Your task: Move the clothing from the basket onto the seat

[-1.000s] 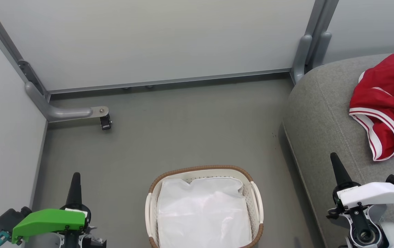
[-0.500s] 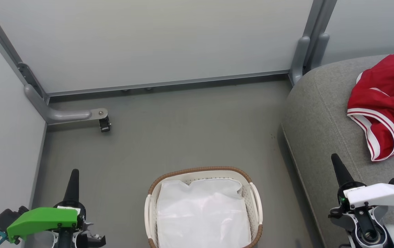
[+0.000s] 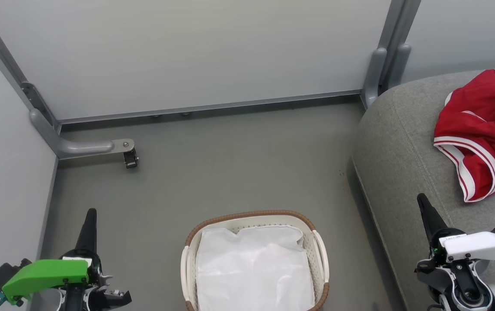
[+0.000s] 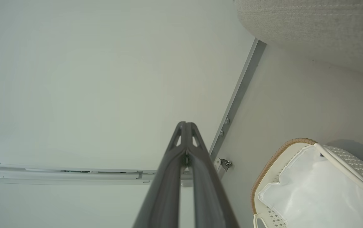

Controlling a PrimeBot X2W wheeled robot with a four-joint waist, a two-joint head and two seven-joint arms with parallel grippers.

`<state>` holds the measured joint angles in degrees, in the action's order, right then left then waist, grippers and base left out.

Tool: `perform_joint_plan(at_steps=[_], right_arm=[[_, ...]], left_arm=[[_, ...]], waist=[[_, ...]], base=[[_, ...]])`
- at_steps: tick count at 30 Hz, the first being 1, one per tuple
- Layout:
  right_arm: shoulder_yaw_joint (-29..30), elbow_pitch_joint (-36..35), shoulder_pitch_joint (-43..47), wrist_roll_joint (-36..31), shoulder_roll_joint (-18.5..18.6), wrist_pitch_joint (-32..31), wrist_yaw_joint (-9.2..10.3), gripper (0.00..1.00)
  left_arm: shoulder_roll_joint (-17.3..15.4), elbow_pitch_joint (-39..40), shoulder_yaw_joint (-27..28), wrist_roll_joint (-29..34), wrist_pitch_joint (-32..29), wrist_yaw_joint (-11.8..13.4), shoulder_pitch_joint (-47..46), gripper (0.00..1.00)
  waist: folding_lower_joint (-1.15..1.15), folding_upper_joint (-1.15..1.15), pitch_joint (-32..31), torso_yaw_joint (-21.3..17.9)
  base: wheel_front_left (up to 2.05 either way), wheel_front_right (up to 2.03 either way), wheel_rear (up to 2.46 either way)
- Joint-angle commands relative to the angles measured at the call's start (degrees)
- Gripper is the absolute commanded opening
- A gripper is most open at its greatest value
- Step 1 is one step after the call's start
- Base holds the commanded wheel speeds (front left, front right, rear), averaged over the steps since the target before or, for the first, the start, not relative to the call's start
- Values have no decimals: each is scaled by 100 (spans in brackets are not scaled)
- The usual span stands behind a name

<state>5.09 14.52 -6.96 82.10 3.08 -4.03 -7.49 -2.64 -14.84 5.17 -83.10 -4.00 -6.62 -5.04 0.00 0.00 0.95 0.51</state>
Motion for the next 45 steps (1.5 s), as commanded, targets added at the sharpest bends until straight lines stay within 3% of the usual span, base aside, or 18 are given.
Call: perform_joint_plan(at_steps=[1,24,45], right_arm=[[34,-41,53,130,16,-33,-1,0],[163,-61,107,1046,-16,-271,0,0],[158,-60,107,1041,-15,-272,0,0]], left_arm=[[-35,49,26,-120,-29,-38,-125,0],[-40,90,151,-953,-267,-106,-160,0],[-41,86,148,-942,-273,-104,-145,0]], waist=[[0,0,-4,-3],[0,0,-76,-50],[0,0,-77,-51]], base=[[0,0,0],[0,0,0],[0,0,0]])
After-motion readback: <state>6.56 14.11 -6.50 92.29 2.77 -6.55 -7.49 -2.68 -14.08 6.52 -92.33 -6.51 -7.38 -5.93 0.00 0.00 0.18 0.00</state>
